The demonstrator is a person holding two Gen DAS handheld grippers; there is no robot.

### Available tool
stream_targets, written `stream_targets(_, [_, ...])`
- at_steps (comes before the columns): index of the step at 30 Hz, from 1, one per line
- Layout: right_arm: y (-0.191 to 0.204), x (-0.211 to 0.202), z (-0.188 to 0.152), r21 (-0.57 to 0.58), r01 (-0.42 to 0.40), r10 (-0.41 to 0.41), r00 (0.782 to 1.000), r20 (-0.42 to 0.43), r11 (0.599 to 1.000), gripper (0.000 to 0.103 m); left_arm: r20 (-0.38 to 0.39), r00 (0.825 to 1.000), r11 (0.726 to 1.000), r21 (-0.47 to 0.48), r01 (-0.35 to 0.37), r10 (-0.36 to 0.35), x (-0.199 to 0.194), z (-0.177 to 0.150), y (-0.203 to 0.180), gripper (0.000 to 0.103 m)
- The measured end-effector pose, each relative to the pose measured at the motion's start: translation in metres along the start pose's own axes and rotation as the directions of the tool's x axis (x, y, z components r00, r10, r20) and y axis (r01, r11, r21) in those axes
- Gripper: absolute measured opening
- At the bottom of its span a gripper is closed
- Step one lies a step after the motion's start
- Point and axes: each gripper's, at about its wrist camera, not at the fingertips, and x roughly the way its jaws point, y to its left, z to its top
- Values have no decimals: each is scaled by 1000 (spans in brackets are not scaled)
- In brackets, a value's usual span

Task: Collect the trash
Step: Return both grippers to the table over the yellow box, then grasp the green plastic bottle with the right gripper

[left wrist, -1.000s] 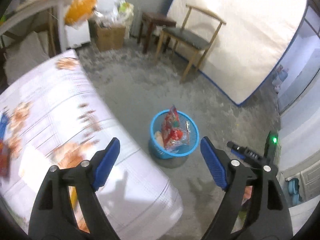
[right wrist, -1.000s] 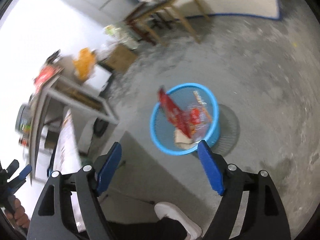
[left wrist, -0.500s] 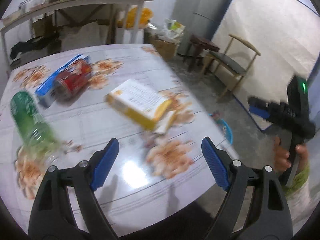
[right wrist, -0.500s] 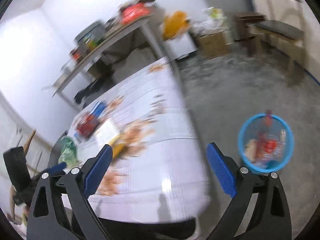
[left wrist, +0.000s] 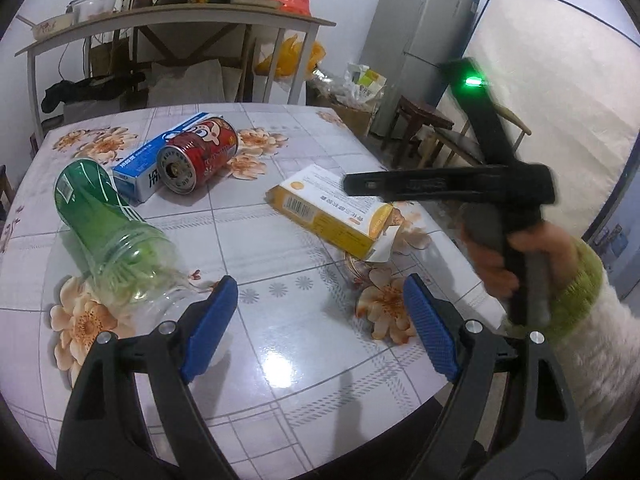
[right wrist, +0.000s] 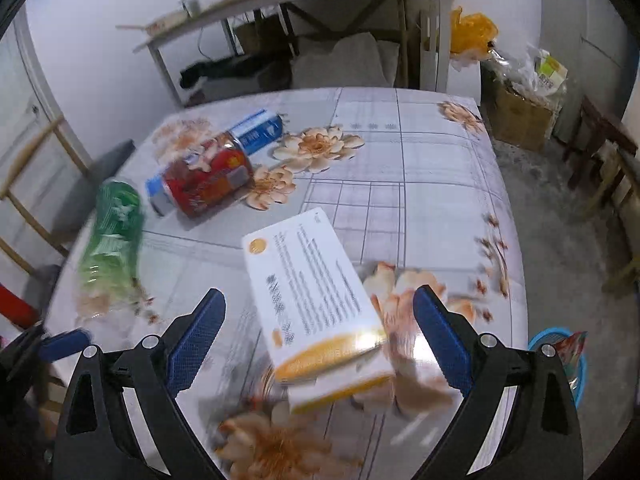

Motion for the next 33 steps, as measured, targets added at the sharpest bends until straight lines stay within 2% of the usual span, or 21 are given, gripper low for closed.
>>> stream_targets(4, [2,23,5,23,-15,16,998,-68,1000,92,38,999,1000,27,16,-17,-7,-2,1,81])
stream_targets(8, [8,35,2,18,-37,39,993,-116,999,92,83,996,1000,13,14,-15,-16,1,11,81])
stream_targets(12, [15,40,-1,4,-13,13,991,-132,1000,91,137,990,999,-36,-23,28,-29,8,27,81])
stream_targets(14, [17,41,-4,4,3,-2,990,-141,1000,85,159,985,996,-81,-48,60,-35,12,41,81])
stream_targets(17, [17,42,-7,19,14,-11,988,-157,1000,76,155,982,985,-149,-82,106,-38,15,62,81])
stream_targets(20, [16,43,-11,42,12,-5,986,-169,999,74,140,982,973,-211,-97,128,-40,15,79,81])
stream_targets(23, [18,32,-12,38,29,-23,990,-139,999,74,145,978,964,-242,-109,147,-45,13,90,81])
stream_targets(25, [20,15,-9,44,62,-59,995,-80,997,75,145,976,960,-253,-120,160,-48,12,96,81])
stream_targets(27, [22,-2,-5,61,71,-70,997,-20,996,82,147,973,956,-261,-136,179,-51,9,102,81])
stream_targets(30, [34,-24,2,64,-15,12,999,49,998,86,147,965,944,-284,-169,217,-55,6,114,81])
stream_targets(32, [52,-29,9,30,-124,122,991,59,992,89,146,958,931,-312,-192,246,-59,4,124,81])
stream_targets(33, [68,-27,13,-4,-199,199,979,40,980,89,143,954,923,-325,-206,263,-61,3,129,81])
